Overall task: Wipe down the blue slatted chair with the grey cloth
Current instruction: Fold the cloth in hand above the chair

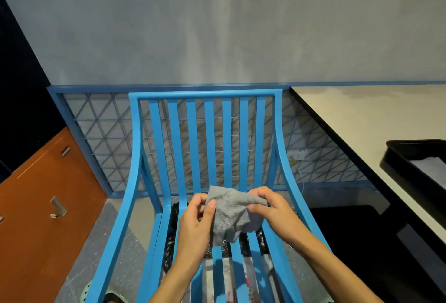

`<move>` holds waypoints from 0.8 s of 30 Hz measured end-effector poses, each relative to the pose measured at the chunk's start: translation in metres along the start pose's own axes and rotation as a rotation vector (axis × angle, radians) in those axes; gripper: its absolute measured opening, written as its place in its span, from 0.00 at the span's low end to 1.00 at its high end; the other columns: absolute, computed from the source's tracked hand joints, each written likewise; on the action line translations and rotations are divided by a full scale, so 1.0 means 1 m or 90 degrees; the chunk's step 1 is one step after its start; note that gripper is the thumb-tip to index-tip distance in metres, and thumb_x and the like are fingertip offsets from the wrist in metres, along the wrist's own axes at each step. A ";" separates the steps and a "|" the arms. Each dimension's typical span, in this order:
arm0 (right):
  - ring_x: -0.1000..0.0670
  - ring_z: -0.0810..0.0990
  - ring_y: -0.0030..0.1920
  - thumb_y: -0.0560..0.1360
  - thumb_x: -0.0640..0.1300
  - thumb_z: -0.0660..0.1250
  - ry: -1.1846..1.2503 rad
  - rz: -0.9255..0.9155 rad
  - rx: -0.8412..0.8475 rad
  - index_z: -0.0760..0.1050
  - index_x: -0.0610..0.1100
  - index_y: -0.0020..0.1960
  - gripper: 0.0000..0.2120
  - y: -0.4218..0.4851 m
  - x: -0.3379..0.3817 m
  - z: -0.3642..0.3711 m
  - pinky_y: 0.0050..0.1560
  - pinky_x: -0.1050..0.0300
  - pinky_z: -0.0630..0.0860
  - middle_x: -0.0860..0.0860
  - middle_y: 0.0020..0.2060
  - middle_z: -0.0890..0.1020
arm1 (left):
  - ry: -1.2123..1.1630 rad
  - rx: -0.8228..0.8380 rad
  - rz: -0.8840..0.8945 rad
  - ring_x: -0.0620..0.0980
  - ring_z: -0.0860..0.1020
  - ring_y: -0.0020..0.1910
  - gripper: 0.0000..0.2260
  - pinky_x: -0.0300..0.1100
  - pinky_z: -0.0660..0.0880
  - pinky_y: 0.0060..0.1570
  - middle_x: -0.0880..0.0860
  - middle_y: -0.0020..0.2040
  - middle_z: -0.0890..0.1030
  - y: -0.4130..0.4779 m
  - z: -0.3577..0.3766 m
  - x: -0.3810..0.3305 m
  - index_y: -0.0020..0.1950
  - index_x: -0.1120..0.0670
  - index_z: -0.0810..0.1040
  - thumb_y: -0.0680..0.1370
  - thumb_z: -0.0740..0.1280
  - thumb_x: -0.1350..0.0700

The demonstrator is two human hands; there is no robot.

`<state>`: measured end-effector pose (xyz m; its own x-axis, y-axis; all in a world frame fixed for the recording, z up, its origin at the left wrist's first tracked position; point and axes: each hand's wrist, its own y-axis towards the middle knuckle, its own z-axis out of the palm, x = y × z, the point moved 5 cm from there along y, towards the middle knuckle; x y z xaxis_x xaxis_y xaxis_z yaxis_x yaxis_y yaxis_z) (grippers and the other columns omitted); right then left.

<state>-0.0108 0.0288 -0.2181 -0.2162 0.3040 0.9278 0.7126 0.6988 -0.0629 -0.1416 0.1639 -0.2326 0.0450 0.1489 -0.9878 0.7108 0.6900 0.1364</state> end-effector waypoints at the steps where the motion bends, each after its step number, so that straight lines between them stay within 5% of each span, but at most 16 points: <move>1: 0.50 0.80 0.44 0.70 0.45 0.71 0.074 0.007 0.013 0.76 0.41 0.45 0.08 -0.002 0.004 0.002 0.48 0.53 0.75 0.49 0.41 0.81 | 0.012 -0.003 0.023 0.53 0.79 0.36 0.06 0.46 0.75 0.34 0.54 0.37 0.81 -0.001 0.002 -0.006 0.48 0.53 0.77 0.81 0.63 0.53; 4: 0.50 0.82 0.41 0.71 0.42 0.75 0.158 0.001 0.001 0.75 0.38 0.49 0.13 -0.009 0.020 -0.007 0.42 0.58 0.78 0.45 0.40 0.83 | 0.011 0.001 0.077 0.56 0.80 0.37 0.07 0.54 0.76 0.36 0.54 0.38 0.81 0.004 0.014 -0.027 0.48 0.51 0.76 0.81 0.62 0.50; 9: 0.52 0.83 0.41 0.70 0.33 0.74 0.081 -0.065 -0.127 0.79 0.40 0.47 0.08 -0.014 0.052 -0.069 0.40 0.60 0.77 0.45 0.41 0.84 | -0.099 0.066 0.050 0.47 0.79 0.31 0.03 0.44 0.76 0.30 0.51 0.31 0.79 0.016 0.049 -0.061 0.53 0.53 0.73 0.80 0.65 0.58; 13: 0.58 0.81 0.37 0.71 0.33 0.73 0.014 -0.120 -0.247 0.81 0.43 0.48 0.08 -0.028 0.086 -0.131 0.39 0.66 0.76 0.49 0.39 0.85 | -0.176 0.159 0.018 0.53 0.84 0.43 0.22 0.48 0.81 0.41 0.57 0.44 0.85 0.022 0.096 -0.088 0.69 0.46 0.68 0.78 0.69 0.58; 16: 0.54 0.82 0.39 0.73 0.37 0.72 -0.042 -0.114 -0.330 0.81 0.40 0.50 0.06 -0.051 0.109 -0.182 0.40 0.61 0.78 0.47 0.41 0.85 | -0.235 0.245 0.044 0.52 0.82 0.40 0.30 0.44 0.80 0.41 0.57 0.44 0.84 0.017 0.144 -0.118 0.74 0.43 0.64 0.77 0.70 0.62; 20: 0.60 0.80 0.32 0.73 0.39 0.73 -0.123 -0.070 -0.419 0.80 0.44 0.50 0.06 -0.091 0.124 -0.254 0.30 0.66 0.74 0.51 0.37 0.83 | -0.191 0.324 0.175 0.45 0.81 0.38 0.16 0.47 0.82 0.41 0.49 0.47 0.84 -0.002 0.212 -0.162 0.63 0.52 0.79 0.77 0.70 0.63; 24: 0.52 0.81 0.39 0.74 0.38 0.72 -0.198 0.032 -0.426 0.80 0.47 0.46 0.05 -0.114 0.117 -0.306 0.40 0.57 0.77 0.49 0.40 0.83 | -0.101 0.383 0.216 0.45 0.78 0.33 0.11 0.52 0.82 0.38 0.53 0.39 0.81 -0.015 0.267 -0.181 0.58 0.51 0.82 0.76 0.70 0.59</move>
<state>0.0864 -0.2134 0.0099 -0.2814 0.5644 0.7761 0.9596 0.1654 0.2277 0.0273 -0.0630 -0.0757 0.4021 0.1492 -0.9034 0.9019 0.1054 0.4189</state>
